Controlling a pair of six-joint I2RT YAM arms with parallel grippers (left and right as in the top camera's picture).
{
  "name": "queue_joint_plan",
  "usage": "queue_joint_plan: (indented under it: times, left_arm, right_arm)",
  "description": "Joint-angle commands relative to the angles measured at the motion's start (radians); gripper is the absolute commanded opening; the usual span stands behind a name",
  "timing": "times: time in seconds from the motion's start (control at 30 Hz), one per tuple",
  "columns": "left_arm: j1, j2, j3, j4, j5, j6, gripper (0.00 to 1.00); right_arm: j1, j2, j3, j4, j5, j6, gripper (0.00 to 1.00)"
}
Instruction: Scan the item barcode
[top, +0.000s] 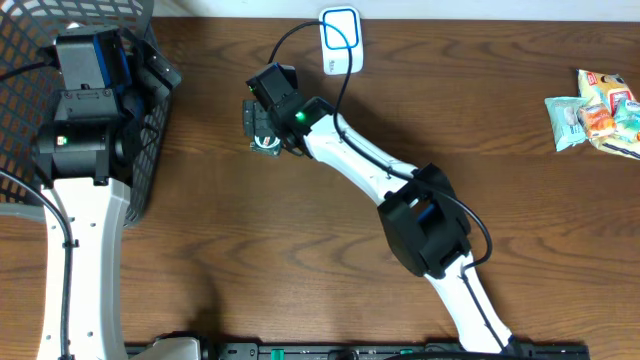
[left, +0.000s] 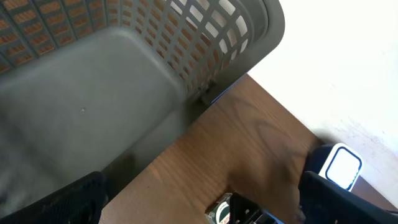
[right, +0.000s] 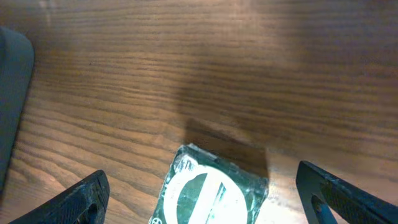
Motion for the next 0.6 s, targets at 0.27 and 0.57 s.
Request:
queue_joint_plan:
  times: [0.27, 0.57]
  left_arm:
    - [0.004, -0.005, 0.002, -0.003, -0.002, -0.012, 0.98]
    - [0.004, -0.005, 0.002, -0.003, -0.002, -0.012, 0.98]
  right_arm:
    - [0.056, 0.064, 0.002, -0.044, 0.076, 0.111, 0.84]
    - [0.056, 0.120, 0.002, -0.097, 0.161, 0.127, 0.83]
